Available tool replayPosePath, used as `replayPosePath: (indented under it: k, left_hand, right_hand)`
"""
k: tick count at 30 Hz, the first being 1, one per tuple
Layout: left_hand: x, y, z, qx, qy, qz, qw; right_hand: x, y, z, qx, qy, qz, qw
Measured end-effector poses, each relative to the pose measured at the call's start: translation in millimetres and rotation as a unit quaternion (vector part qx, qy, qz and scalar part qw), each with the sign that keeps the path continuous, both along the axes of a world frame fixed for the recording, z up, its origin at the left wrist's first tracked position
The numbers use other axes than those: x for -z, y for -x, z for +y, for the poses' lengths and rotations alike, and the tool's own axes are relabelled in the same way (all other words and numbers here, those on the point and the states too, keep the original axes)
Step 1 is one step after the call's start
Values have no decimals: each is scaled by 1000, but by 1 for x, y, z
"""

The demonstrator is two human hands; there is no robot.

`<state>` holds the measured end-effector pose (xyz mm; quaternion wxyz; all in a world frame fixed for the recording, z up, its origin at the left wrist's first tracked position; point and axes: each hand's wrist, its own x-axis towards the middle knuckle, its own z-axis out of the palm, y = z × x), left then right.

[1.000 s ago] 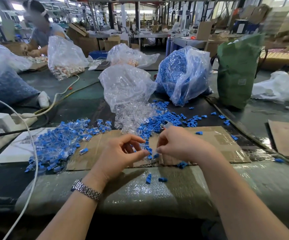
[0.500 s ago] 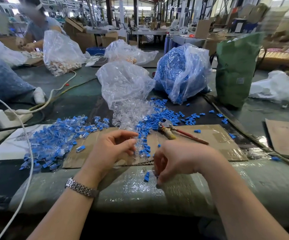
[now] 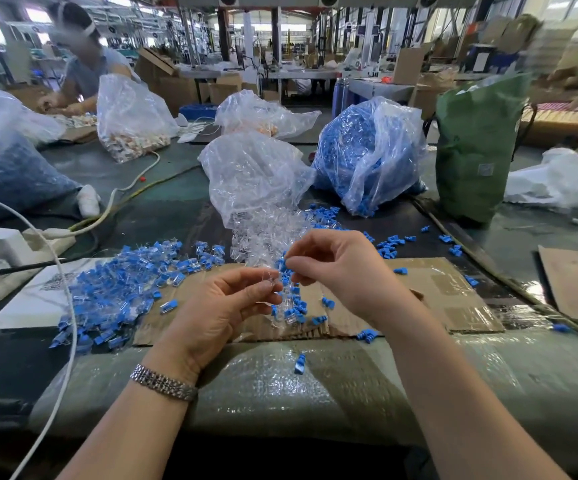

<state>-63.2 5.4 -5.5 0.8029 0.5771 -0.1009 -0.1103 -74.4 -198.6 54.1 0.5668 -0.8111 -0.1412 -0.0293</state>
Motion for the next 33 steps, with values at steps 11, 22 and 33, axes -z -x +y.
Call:
replayPosePath:
  k: [11, 22, 33]
  left_hand:
    - [-1, 0, 3, 8, 11, 6, 1000]
    - [0, 0, 3, 0, -16, -13, 1000]
    - [0, -1, 2, -9, 9, 3, 1000]
  right_hand:
    - [3, 2, 15, 0, 127, -72, 989]
    - [6, -2, 13, -16, 153, -30, 988]
    - [27, -38, -45, 182, 517, 112, 829]
